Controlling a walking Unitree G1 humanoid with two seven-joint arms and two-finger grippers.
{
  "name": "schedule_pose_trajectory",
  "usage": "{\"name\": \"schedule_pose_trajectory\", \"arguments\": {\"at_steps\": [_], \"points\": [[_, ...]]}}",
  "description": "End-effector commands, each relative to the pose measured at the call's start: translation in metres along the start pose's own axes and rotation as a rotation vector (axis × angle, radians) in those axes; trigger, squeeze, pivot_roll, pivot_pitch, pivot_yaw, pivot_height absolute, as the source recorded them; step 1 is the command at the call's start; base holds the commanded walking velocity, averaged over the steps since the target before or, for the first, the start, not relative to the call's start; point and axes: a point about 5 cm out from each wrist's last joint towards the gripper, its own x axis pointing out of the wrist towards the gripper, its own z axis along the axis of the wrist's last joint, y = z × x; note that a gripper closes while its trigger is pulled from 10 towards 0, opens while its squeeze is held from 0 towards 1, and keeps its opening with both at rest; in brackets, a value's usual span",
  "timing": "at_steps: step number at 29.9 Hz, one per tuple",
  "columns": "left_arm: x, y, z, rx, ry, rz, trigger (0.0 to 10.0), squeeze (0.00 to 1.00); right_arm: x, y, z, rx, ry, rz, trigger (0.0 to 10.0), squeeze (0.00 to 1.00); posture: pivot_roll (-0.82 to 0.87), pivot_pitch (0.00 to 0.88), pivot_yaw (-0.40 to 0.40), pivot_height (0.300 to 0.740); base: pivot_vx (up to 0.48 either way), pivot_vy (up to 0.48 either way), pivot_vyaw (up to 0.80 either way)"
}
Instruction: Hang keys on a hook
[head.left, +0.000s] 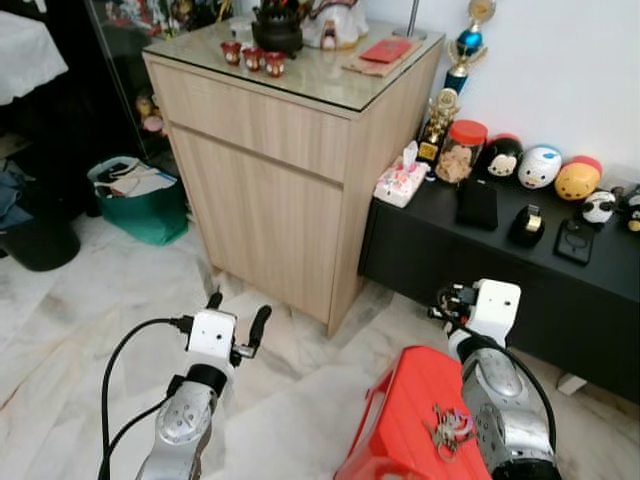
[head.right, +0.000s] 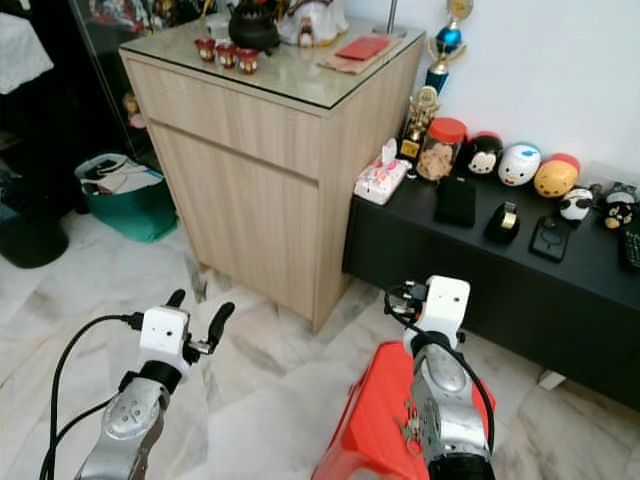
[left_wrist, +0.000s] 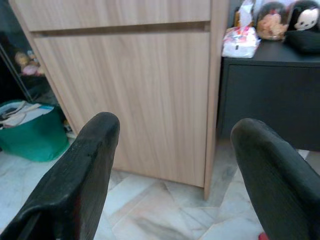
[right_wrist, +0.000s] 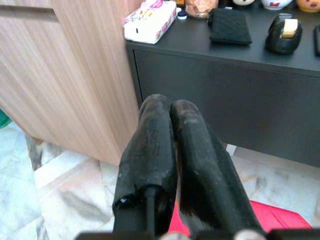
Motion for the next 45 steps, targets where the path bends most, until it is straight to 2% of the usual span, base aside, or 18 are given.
{"name": "schedule_pose_trajectory", "arguments": {"at_steps": [1, 33, 45], "points": [[0.005, -0.002, 0.005, -0.002, -0.01, -0.019, 10.0, 0.0, 0.003, 0.0, 0.001, 0.02, 0.001, -0.014, 10.0, 0.0, -0.01, 0.0, -0.052, 0.74, -0.289, 0.0, 0.0], [0.002, -0.006, 0.004, -0.002, -0.005, -0.059, 10.0, 0.0, 0.005, 0.003, 0.001, 0.016, 0.026, 0.0, 10.0, 0.0, 0.0, 0.0, -0.07, 0.74, -0.288, 0.0, 0.0], [0.003, -0.006, 0.007, 0.011, -0.008, -0.087, 10.0, 0.0, 0.005, 0.011, 0.0, 0.015, 0.044, 0.019, 10.0, 0.0, -0.01, 0.0, -0.073, 0.74, -0.289, 0.0, 0.0]]}}
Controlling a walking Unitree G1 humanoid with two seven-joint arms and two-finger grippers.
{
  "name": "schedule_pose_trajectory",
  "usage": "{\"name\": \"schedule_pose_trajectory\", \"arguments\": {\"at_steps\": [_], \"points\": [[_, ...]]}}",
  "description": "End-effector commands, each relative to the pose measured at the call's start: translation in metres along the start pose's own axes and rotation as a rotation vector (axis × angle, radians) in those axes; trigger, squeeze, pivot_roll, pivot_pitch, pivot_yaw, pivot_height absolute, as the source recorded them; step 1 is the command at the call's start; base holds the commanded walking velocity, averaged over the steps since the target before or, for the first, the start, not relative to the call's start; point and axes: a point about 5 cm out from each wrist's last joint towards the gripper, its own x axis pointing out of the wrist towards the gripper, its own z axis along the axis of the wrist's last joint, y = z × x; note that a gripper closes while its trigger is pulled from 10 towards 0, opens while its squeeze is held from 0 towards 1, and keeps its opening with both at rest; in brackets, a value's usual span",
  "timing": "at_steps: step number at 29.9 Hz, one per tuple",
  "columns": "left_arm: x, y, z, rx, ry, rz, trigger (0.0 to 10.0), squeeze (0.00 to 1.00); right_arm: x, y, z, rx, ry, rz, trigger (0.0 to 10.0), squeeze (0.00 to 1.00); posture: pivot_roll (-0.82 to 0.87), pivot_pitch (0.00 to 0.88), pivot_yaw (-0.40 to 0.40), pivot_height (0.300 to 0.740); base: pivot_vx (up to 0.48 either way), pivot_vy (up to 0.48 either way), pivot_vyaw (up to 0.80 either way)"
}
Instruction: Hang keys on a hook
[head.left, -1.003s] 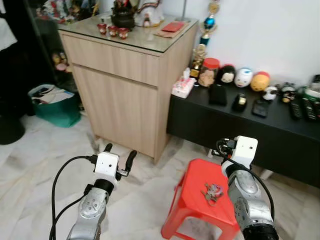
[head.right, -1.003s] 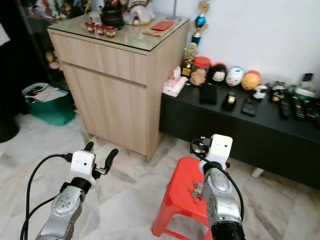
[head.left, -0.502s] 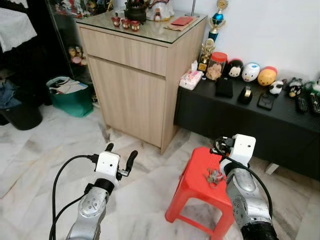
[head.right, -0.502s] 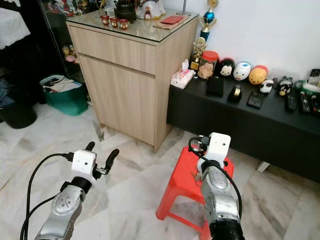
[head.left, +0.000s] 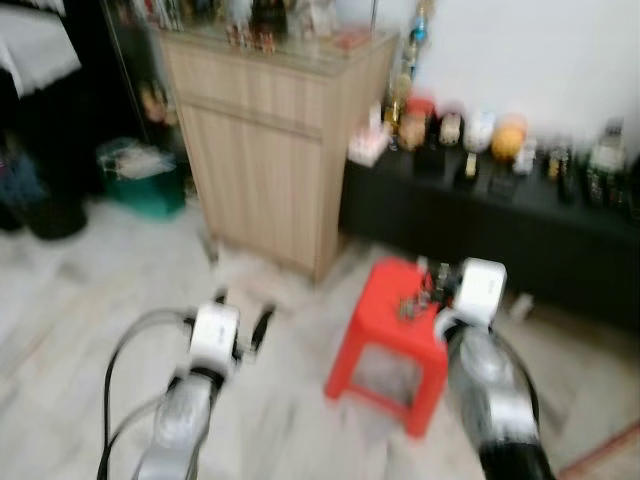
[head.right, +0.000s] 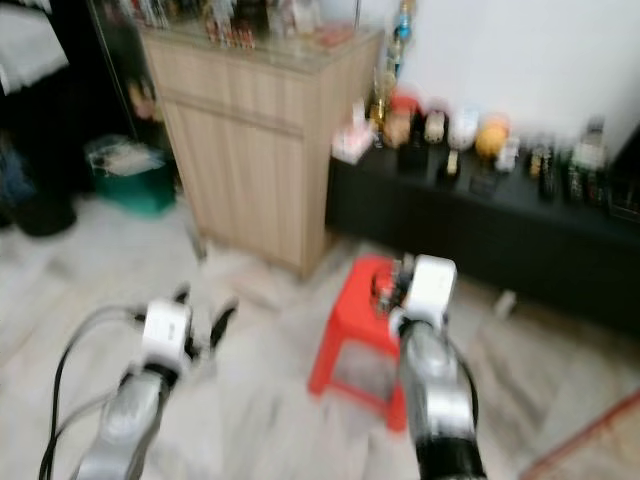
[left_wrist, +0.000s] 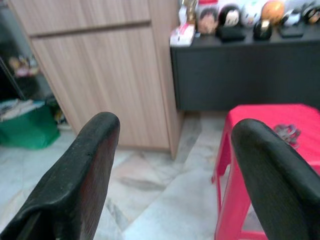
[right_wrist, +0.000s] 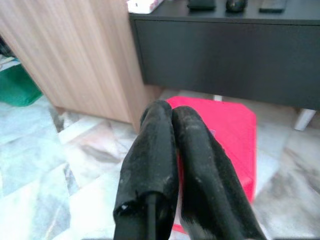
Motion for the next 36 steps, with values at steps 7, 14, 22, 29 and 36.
{"name": "schedule_pose_trajectory", "arguments": {"at_steps": [7, 14, 22, 29, 36], "points": [[0.005, -0.006, 0.011, 0.033, -0.018, -0.087, 10.0, 0.0, 0.002, 0.009, 0.005, 0.002, 0.01, 0.012, 10.0, 0.0, 0.0, 0.0, -0.07, 0.74, -0.288, 0.0, 0.0], [0.002, -0.014, 0.011, 0.052, 0.006, -0.172, 10.0, 0.0, 0.0, 0.018, 0.0, -0.004, 0.054, 0.044, 10.0, 0.0, 0.0, 0.0, -0.069, 0.74, -0.299, 0.0, 0.0], [0.0, -0.018, 0.011, 0.053, 0.024, -0.218, 10.0, 0.0, 0.001, 0.024, -0.002, -0.028, 0.098, 0.076, 10.0, 0.0, 0.0, 0.0, -0.071, 0.74, -0.311, 0.0, 0.0], [0.001, -0.019, 0.013, 0.067, 0.02, -0.231, 10.0, 0.0, 0.0, 0.024, 0.0, -0.015, 0.082, 0.066, 10.0, 0.0, 0.0, 0.0, -0.073, 0.74, -0.172, 0.0, 0.0], [0.001, -0.021, 0.016, 0.071, 0.02, -0.249, 10.0, 0.0, -0.001, 0.021, 0.001, -0.014, 0.084, 0.049, 10.0, 0.0, 0.0, 0.0, -0.074, 0.74, 0.0, 0.0, 0.0]]}}
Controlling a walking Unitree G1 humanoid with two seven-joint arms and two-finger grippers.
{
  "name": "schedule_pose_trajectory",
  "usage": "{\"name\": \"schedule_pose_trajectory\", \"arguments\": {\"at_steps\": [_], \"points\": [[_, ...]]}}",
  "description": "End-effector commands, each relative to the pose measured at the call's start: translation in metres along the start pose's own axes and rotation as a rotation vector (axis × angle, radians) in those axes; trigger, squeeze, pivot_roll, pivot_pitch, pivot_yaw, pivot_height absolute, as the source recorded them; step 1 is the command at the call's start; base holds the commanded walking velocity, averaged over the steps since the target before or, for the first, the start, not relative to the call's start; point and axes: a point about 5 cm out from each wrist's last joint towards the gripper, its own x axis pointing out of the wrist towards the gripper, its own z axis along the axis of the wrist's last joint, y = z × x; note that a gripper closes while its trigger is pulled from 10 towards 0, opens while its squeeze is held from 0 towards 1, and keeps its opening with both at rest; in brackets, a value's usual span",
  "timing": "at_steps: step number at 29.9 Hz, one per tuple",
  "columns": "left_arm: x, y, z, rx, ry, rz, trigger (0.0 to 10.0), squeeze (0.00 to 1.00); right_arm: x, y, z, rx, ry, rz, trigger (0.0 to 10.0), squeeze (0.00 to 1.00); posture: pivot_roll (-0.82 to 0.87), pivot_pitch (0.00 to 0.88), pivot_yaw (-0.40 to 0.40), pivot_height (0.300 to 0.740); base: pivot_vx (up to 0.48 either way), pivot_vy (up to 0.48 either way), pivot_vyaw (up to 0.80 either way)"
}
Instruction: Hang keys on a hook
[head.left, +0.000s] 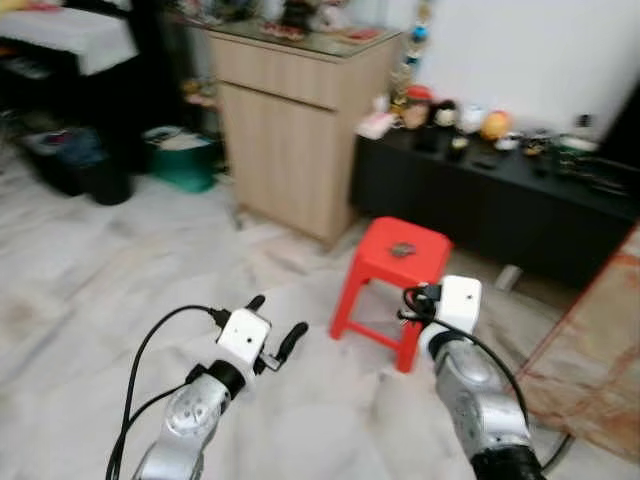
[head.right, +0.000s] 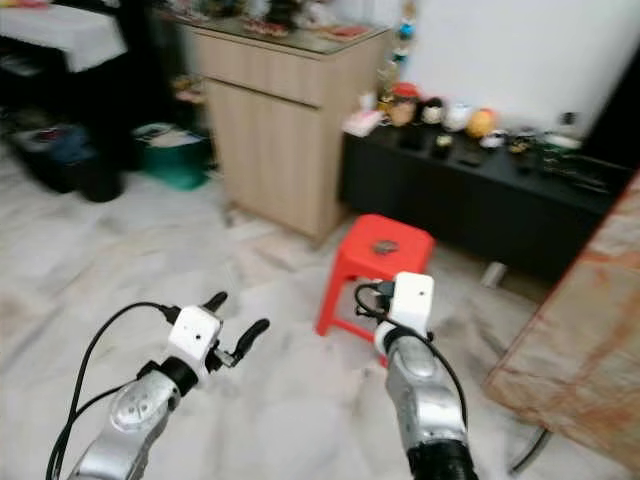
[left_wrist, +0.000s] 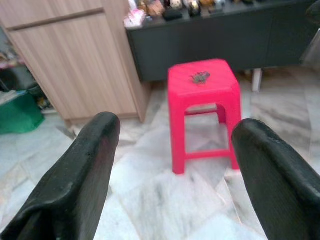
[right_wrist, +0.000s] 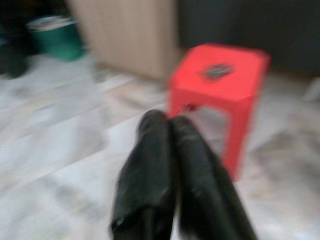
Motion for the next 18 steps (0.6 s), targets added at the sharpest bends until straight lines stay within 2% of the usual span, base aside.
{"name": "schedule_pose_trajectory", "arguments": {"at_steps": [1, 2, 18], "points": [[0.0051, 0.0014, 0.0084, 0.017, -0.023, -0.014, 10.0, 0.0, 0.0, -0.0023, 0.0062, -0.003, -0.015, -0.012, 10.0, 0.0, 0.0, 0.0, -0.074, 0.74, 0.0, 0.0, 0.0], [0.0053, 0.0014, 0.0085, 0.017, -0.023, -0.015, 10.0, 0.0, 0.0001, -0.0022, 0.0063, -0.003, -0.014, -0.012, 10.0, 0.0, 0.0, 0.0, -0.074, 0.74, 0.0, 0.0, 0.0], [0.0083, -0.001, 0.0139, 0.025, -0.022, -0.053, 10.0, 0.0, -0.0003, 0.0032, 0.0093, 0.003, -0.013, 0.002, 10.0, 0.0, 0.0, 0.0, -0.075, 0.74, 0.0, 0.0, -0.8]]}}
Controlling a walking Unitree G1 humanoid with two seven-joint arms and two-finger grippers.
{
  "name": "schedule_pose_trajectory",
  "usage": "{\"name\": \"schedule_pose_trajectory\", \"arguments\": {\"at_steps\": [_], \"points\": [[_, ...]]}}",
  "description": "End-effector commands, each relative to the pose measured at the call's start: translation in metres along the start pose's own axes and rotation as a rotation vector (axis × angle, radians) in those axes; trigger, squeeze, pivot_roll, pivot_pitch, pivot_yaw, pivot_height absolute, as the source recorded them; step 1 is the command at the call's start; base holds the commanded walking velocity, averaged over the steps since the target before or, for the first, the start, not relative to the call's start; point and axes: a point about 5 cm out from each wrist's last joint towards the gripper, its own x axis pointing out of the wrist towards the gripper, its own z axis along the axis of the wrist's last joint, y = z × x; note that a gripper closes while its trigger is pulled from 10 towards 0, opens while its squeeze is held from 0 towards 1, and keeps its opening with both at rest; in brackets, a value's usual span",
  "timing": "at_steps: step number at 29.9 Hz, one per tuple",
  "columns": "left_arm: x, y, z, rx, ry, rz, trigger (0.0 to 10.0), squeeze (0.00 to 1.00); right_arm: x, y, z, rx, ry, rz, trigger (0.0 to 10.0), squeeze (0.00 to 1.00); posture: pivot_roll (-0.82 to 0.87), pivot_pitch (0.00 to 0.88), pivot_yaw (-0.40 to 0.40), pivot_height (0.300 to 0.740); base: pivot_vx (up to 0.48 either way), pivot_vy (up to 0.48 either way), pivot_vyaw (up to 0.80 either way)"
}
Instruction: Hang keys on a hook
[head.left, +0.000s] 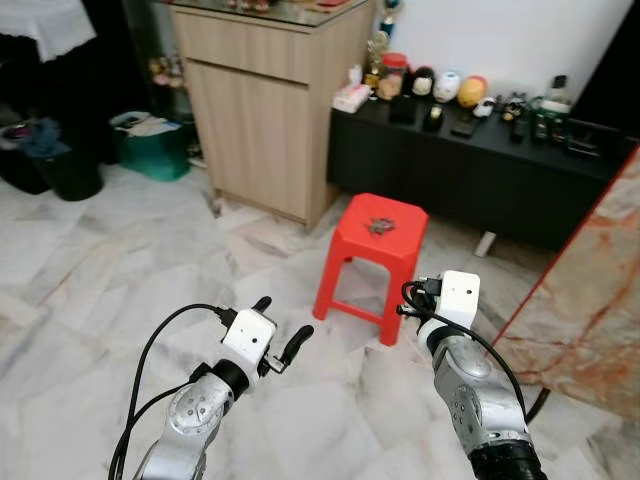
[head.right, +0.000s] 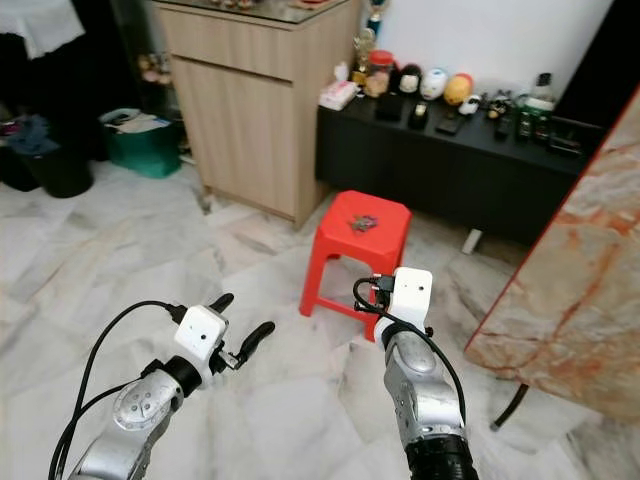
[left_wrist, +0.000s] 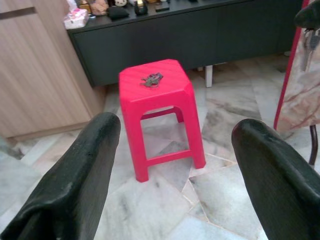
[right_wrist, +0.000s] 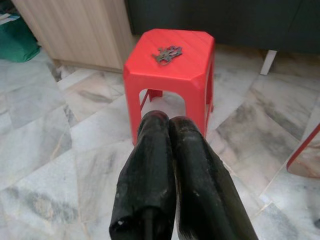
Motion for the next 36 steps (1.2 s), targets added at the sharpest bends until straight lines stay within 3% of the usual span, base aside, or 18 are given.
{"name": "schedule_pose_trajectory", "arguments": {"at_steps": [1, 9, 13, 33, 36], "points": [[0.003, -0.001, 0.0084, 0.007, -0.025, -0.017, 10.0, 0.0, -0.0009, 0.0006, 0.0059, 0.0, -0.018, 0.0, 10.0, 0.0, 0.0, 0.0, -0.076, 0.74, 0.0, 0.0, -0.8], [0.0076, -0.0049, 0.0141, 0.056, -0.045, -0.04, 10.0, 0.0, -0.0005, 0.0013, 0.0076, -0.002, -0.019, 0.004, 10.0, 0.0, 0.0, 0.0, -0.077, 0.74, 0.0, -0.108, -0.8], [0.008, -0.0056, 0.0142, 0.049, -0.047, -0.038, 10.0, 0.0, -0.0006, 0.0022, 0.0081, -0.004, -0.02, 0.009, 10.0, 0.0, 0.0, 0.0, -0.079, 0.74, 0.0, -0.4, -0.8], [0.0067, -0.0092, 0.013, 0.067, -0.039, -0.06, 10.0, 0.0, -0.0012, 0.0021, 0.0111, -0.021, -0.018, 0.009, 10.0, 0.0, 0.0, 0.0, -0.086, 0.74, 0.0, 0.0, -0.8], [0.0071, -0.0092, 0.0135, 0.076, -0.04, -0.06, 10.0, 0.0, -0.0014, 0.0025, 0.011, -0.021, -0.017, 0.011, 10.0, 0.0, 0.0, 0.0, -0.087, 0.74, 0.0, -0.421, -0.8]]}}
